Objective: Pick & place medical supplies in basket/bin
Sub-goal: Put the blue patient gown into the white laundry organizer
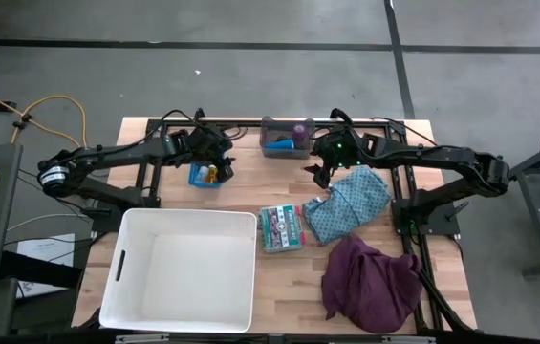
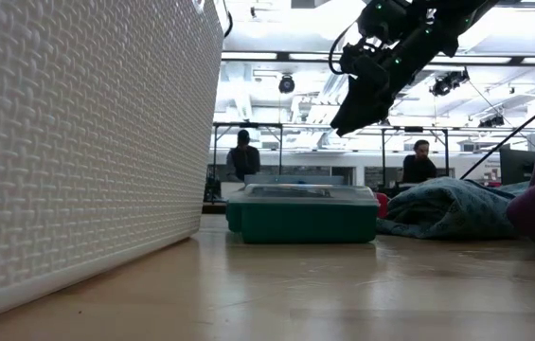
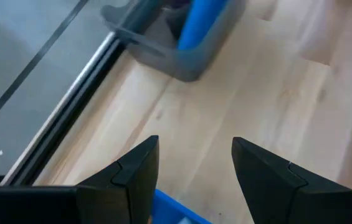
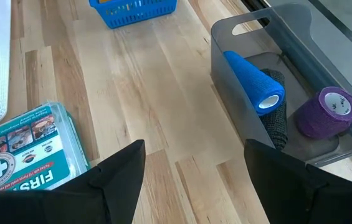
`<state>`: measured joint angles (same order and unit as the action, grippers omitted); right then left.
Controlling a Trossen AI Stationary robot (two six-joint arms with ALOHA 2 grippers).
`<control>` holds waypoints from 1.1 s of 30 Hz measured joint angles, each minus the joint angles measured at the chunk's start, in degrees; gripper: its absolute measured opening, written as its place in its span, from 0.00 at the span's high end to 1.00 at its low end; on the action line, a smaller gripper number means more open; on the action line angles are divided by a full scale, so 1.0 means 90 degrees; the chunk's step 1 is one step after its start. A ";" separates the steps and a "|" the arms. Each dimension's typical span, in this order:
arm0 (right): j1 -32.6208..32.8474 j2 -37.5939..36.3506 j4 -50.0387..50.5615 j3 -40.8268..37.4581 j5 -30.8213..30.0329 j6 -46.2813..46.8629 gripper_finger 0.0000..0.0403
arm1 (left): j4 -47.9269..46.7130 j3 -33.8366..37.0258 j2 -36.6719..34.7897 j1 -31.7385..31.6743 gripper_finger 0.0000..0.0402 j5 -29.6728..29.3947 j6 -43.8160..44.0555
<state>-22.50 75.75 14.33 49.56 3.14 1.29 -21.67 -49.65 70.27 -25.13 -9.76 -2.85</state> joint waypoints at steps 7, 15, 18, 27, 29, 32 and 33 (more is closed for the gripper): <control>0.0002 0.0000 0.0000 0.0000 -0.0002 0.0000 0.35 | 0.0085 0.0000 -0.0001 -0.0839 0.52 -0.0002 0.0011; 0.0001 0.0000 0.0000 0.0000 0.0000 0.0001 0.35 | 0.0099 0.0000 -0.0001 -0.1675 0.52 0.0148 -0.0012; 0.0001 0.0000 -0.0001 0.0000 0.0000 0.0001 0.35 | 0.0122 0.0000 -0.0004 -0.1687 0.52 0.0221 -0.0017; 0.0001 0.0000 0.0000 0.0000 0.0000 -0.0001 0.35 | 0.0126 0.0000 -0.0004 -0.1684 0.52 0.0223 -0.0017; 0.0000 0.0000 0.0000 0.0000 0.0000 0.0000 0.35 | 0.0129 0.0000 -0.0004 -0.1682 0.52 0.0223 -0.0019; 0.0001 0.0000 0.0000 0.0000 0.0000 -0.0001 0.35 | 0.0124 0.0000 -0.0004 -0.1672 0.52 0.0223 -0.0019; 0.0002 0.0000 0.0000 0.0000 0.0000 0.0000 0.35 | 0.0110 0.0000 -0.0004 -0.1652 0.52 0.0223 -0.0018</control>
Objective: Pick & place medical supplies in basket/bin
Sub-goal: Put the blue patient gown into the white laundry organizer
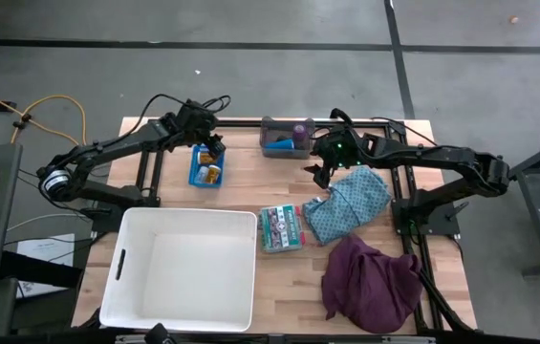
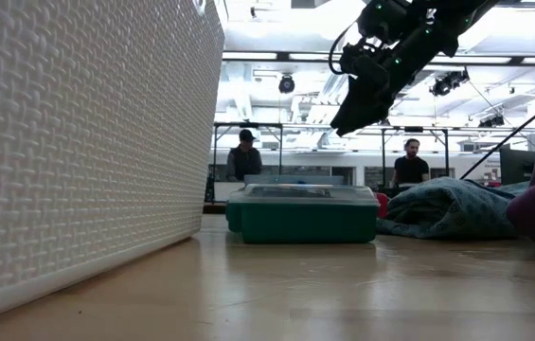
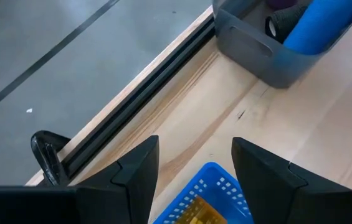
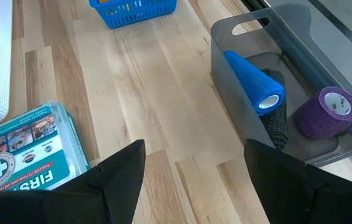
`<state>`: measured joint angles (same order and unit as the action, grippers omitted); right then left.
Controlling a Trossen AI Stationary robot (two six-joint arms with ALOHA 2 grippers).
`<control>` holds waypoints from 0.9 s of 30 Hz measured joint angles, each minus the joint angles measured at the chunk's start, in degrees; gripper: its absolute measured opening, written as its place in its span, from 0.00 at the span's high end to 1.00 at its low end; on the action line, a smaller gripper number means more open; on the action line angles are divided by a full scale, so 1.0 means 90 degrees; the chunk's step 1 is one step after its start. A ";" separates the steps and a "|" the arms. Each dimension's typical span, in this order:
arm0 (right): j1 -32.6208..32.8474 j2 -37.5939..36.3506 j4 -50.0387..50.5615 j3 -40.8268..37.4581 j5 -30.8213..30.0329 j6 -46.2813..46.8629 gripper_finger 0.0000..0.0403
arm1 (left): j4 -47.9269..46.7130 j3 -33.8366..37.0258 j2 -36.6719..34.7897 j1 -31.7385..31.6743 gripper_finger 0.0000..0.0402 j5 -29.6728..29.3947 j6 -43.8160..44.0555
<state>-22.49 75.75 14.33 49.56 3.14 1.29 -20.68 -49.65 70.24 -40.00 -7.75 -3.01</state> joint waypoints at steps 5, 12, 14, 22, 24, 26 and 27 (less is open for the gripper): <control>-0.0001 0.0000 0.0000 0.0000 0.0000 -0.0001 0.35 | -0.0169 0.0000 0.0000 0.0178 0.52 0.0073 0.0062; 0.0000 0.0000 0.0000 0.0000 0.0000 0.0001 0.35 | -0.0195 0.0000 0.0000 0.0513 0.52 0.0082 0.0151; -0.0001 0.0000 0.0000 0.0000 0.0000 0.0001 0.35 | -0.0195 0.0000 0.0000 0.0568 0.52 0.0064 0.0156; -0.0001 0.0000 0.0000 0.0000 0.0000 -0.0002 0.35 | -0.0168 0.0000 0.0000 0.0572 0.52 0.0046 0.0170; 0.0001 0.0000 0.0000 0.0000 0.0000 -0.0001 0.35 | -0.0157 0.0000 0.0000 0.0572 0.52 0.0046 0.0168; 0.0001 0.0000 0.0000 0.0000 0.0000 0.0001 0.35 | -0.0156 0.0000 0.0000 0.0572 0.52 0.0046 0.0168; -0.0002 0.0000 0.0000 0.0000 0.0000 -0.0002 0.35 | -0.0156 0.0000 0.0000 0.0573 0.52 0.0046 0.0168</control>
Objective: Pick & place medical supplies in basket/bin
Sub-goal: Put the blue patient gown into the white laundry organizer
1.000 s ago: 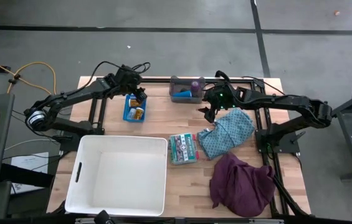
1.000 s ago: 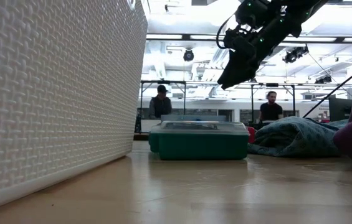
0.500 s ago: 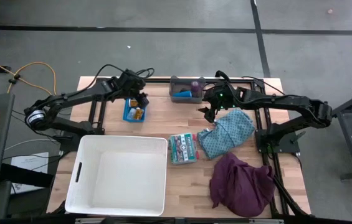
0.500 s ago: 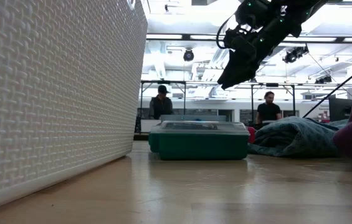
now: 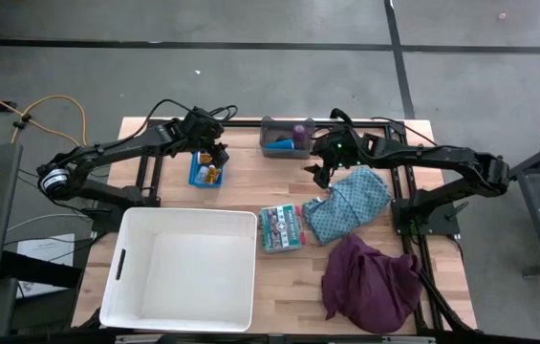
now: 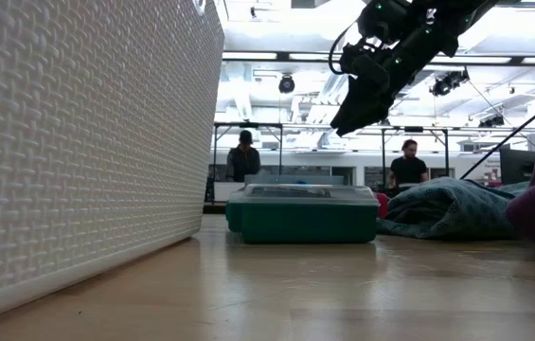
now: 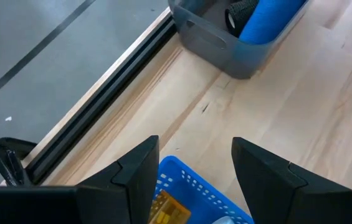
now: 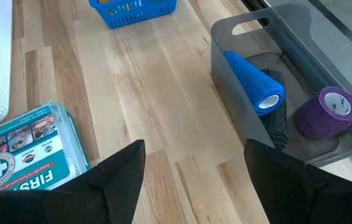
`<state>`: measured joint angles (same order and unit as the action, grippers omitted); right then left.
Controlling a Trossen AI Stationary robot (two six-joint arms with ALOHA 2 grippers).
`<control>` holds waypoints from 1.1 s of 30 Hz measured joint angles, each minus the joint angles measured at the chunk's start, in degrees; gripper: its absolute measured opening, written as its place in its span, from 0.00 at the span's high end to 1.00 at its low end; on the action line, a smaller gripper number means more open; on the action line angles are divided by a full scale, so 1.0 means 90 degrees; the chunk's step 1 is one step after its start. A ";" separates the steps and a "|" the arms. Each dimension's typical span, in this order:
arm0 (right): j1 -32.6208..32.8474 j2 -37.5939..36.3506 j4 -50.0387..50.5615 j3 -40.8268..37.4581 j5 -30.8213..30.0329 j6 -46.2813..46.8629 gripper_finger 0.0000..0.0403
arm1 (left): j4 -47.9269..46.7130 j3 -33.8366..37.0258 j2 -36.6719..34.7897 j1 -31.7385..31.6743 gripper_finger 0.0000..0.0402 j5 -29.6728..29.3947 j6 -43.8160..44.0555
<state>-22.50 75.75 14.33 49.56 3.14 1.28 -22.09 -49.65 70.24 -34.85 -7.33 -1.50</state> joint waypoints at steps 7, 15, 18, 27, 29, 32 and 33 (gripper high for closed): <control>0.0002 0.0000 0.0000 0.0000 0.0000 0.0002 0.35 | 0.0046 0.0000 0.0000 -0.0001 0.52 0.0000 0.0000; 0.0002 0.0000 0.0000 0.0000 0.0000 0.0000 0.35 | 0.0055 0.0000 0.0000 -0.0001 0.52 0.0000 0.0000; 0.0002 0.0000 0.0000 0.0000 0.0000 0.0002 0.35 | 0.0091 0.0000 0.0000 -0.0001 0.52 0.0001 -0.0001; 0.0002 0.0000 -0.0034 0.0000 -0.0002 0.0001 0.35 | 0.0182 0.0000 0.0000 -0.0001 0.52 0.0002 -0.0002; 0.0000 0.0000 -0.0128 0.0000 0.0000 0.0041 0.35 | 0.0185 0.0000 0.0000 -0.0001 0.52 0.0002 -0.0002; 0.0000 0.0000 -0.0280 0.0000 0.0034 0.0068 0.35 | 0.0185 0.0000 0.0000 -0.0001 0.52 0.0002 -0.0002; 0.0000 0.0000 -0.0321 0.0000 0.0048 0.0068 0.35 | 0.0185 0.0000 0.0000 -0.0001 0.52 0.0002 -0.0002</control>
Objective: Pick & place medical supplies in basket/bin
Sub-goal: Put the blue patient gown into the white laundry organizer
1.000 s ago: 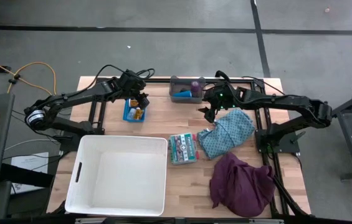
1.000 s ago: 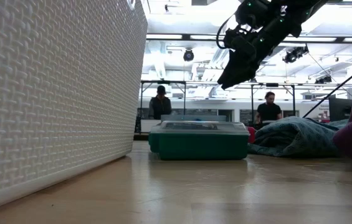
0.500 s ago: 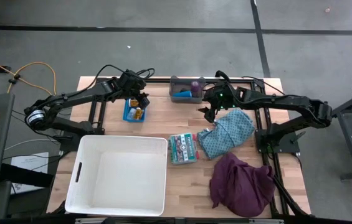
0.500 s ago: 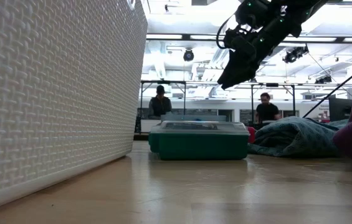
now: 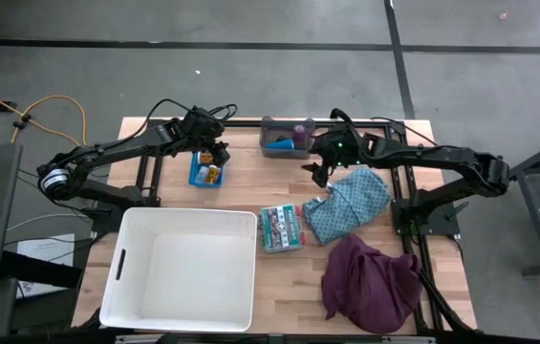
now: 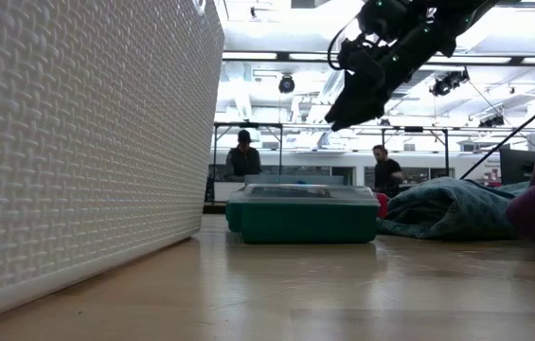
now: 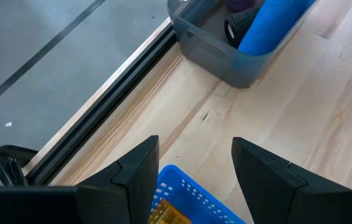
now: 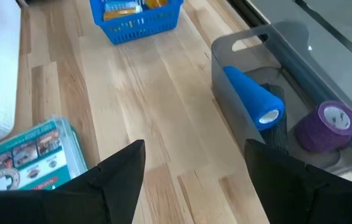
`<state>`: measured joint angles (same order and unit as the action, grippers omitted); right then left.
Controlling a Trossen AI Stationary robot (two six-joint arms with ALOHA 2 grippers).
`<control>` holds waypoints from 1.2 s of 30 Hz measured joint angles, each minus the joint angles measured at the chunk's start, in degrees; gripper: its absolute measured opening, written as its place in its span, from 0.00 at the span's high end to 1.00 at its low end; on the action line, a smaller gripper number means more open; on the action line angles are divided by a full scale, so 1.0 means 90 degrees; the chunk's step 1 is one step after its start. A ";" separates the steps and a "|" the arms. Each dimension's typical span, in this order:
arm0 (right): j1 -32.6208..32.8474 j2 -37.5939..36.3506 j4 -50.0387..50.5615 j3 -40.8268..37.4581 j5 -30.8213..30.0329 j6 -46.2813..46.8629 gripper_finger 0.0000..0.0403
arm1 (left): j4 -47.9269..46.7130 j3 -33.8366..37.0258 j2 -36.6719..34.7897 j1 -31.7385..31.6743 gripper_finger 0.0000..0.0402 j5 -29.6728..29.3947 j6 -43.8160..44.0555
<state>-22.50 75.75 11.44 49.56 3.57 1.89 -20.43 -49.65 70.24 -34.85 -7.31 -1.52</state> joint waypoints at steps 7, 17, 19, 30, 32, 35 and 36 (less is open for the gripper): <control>0.0000 0.0000 -0.0141 0.0000 -0.0019 -0.0015 0.35 | 0.0000 0.0000 0.0000 0.0000 0.52 0.0000 0.0000; 0.0352 -0.0267 0.0838 -0.0002 -0.0269 -0.1044 0.35 | 0.0002 0.0000 0.0000 0.0000 0.52 0.0000 -0.0001; 0.0616 -0.0405 0.0993 -0.0002 -0.0579 -0.1094 0.35 | 0.0005 0.0000 0.0000 0.0000 0.52 0.0000 0.0000; 0.2661 -0.1125 0.2030 0.0000 -0.2910 -0.0810 0.35 | 0.0012 0.0000 0.0000 0.0000 0.52 0.0000 -0.0002; 0.2955 -0.1133 0.2168 0.0000 -0.3195 -0.0483 0.35 | 0.0014 0.0000 0.0000 0.0000 0.52 0.0000 -0.0002; 0.3311 -0.1129 0.2433 0.0000 -0.3584 0.0011 0.35 | 0.0015 0.0000 0.0000 0.0000 0.52 0.0000 -0.0002; 0.3420 -0.1129 0.2547 0.0000 -0.3707 0.0160 0.35 | 0.0015 0.0000 0.0000 0.0000 0.52 0.0000 -0.0002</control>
<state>8.28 65.58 34.36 49.56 -29.79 3.33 -20.29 -49.65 70.24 -34.85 -7.31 -1.54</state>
